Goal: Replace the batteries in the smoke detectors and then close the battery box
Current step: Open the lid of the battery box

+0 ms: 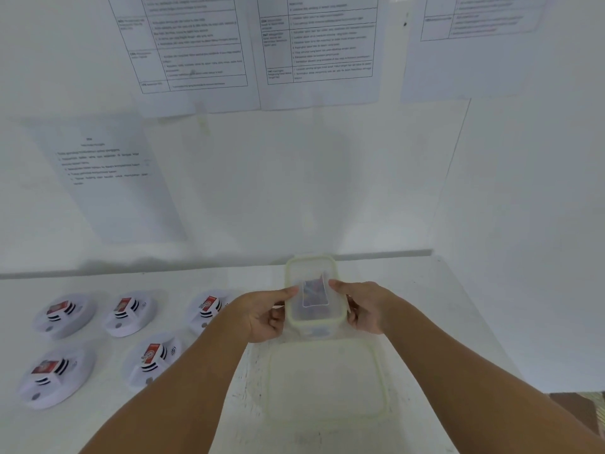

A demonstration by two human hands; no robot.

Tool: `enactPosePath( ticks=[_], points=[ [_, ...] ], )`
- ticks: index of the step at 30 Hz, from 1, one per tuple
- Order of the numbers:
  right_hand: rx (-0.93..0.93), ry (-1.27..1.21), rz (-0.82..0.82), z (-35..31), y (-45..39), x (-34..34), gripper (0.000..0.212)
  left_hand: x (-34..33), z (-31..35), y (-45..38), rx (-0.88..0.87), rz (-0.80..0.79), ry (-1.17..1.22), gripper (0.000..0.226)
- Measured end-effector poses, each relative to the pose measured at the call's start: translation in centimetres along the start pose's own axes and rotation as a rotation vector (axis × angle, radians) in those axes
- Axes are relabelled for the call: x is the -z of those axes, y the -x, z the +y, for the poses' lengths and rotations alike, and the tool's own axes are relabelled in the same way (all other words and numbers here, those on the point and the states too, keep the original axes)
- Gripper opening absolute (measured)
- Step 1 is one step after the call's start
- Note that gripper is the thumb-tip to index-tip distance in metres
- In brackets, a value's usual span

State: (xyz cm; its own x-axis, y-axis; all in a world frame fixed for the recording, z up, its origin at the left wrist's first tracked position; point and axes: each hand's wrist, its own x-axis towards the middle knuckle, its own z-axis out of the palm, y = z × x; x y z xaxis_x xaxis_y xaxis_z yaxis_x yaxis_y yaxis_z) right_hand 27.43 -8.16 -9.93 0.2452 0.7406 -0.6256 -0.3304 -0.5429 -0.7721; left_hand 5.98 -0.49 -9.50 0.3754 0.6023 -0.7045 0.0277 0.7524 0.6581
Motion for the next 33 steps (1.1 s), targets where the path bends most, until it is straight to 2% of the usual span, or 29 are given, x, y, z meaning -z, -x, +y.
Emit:
enactPosePath(
  ticks=[2,4,6,9,12,15,18,21,23,26,28,30,33],
  points=[
    [0.013,-0.032,0.001,0.0,0.0,-0.2,0.042,0.0,0.1,-0.4,-0.026,0.018,0.019,0.042],
    [0.09,0.036,0.054,-0.3,-0.1,-0.2,0.032,0.0,0.6,-0.5,-0.089,0.062,-0.07,0.037],
    [0.21,0.147,0.112,-0.4,-0.3,0.0,0.046,-0.1,0.8,-0.4,-0.155,0.102,-0.185,0.033],
    [0.318,0.203,0.14,0.2,0.2,0.0,0.046,0.1,0.5,0.3,-0.196,0.132,-0.274,0.041],
    [0.37,0.249,0.212,0.8,0.5,-0.2,0.053,0.0,0.7,1.5,-0.339,0.213,-0.467,0.052],
    [0.356,0.292,0.148,0.5,0.8,-0.2,0.055,-0.1,1.5,2.1,-0.535,0.371,-0.623,0.072],
    [0.349,0.281,0.045,0.0,1.0,-0.1,0.038,-0.3,3.0,1.7,-0.674,0.432,-0.778,0.066],
    [0.336,0.324,-0.068,-1.1,1.4,0.0,0.016,-0.7,4.6,1.2,-0.663,0.417,-0.92,0.059],
    [0.287,0.38,-0.114,-1.8,0.9,-0.1,0.021,-1.0,5.2,1.0,-0.607,0.355,-0.96,0.056],
    [0.264,0.422,-0.131,-2.4,0.4,-0.6,0.04,-0.9,5.6,0.7,-0.496,0.264,-0.876,0.055],
    [0.323,0.432,-0.091,-2.6,0.7,-0.7,0.055,-0.4,5.6,0.8,-0.44,0.241,-0.762,0.059],
    [0.413,0.444,0.024,-2.3,1.1,-0.7,0.064,0.2,5.2,1.0,-0.407,0.236,-0.667,0.061],
    [0.466,0.42,0.227,-1.2,1.2,0.0,0.067,1.2,3.8,1.5,-0.39,0.237,-0.539,0.057]
  ],
)
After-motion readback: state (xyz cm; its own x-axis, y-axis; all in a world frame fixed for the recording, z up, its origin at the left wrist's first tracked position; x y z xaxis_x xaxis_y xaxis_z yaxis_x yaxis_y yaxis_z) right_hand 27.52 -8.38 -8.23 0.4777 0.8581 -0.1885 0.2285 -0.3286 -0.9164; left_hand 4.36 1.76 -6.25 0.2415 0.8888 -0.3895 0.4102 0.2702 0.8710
